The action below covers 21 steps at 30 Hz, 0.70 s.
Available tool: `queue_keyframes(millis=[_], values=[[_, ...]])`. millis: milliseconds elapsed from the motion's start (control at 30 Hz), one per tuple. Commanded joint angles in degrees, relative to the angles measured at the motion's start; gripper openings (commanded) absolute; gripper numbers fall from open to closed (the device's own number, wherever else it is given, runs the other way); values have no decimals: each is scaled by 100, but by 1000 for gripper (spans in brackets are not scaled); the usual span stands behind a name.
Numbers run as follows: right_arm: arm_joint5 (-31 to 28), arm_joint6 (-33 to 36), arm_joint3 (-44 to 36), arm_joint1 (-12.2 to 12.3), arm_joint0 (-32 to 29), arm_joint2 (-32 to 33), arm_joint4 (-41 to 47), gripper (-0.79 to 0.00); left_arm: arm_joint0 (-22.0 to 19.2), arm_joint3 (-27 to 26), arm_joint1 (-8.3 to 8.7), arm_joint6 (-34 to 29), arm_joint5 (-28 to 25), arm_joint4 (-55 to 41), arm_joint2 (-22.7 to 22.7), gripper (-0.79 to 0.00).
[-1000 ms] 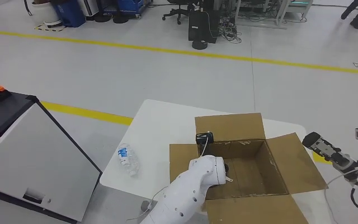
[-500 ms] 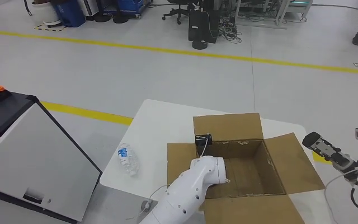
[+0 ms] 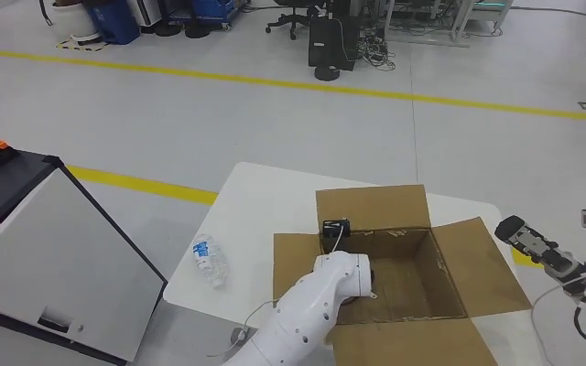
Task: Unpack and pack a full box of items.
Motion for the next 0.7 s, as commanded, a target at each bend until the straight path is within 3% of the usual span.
queue_keyframes(millis=[0, 67, 233, 667], values=[[0, 0, 0, 0, 0, 0, 0, 0, -21, 23, -4, 4, 4, -26, 14, -49], [0, 0, 0, 0, 0, 0, 0, 0, -35, 39, -6, 14, 14, -45, 24, 0], [0, 0, 0, 0, 0, 0, 0, 0, -27, -148, -10, 63, 63, -13, 107, 0], [0, 0, 0, 0, 0, 0, 0, 0, 266, -1472, 126, -181, -181, 705, 301, 0]])
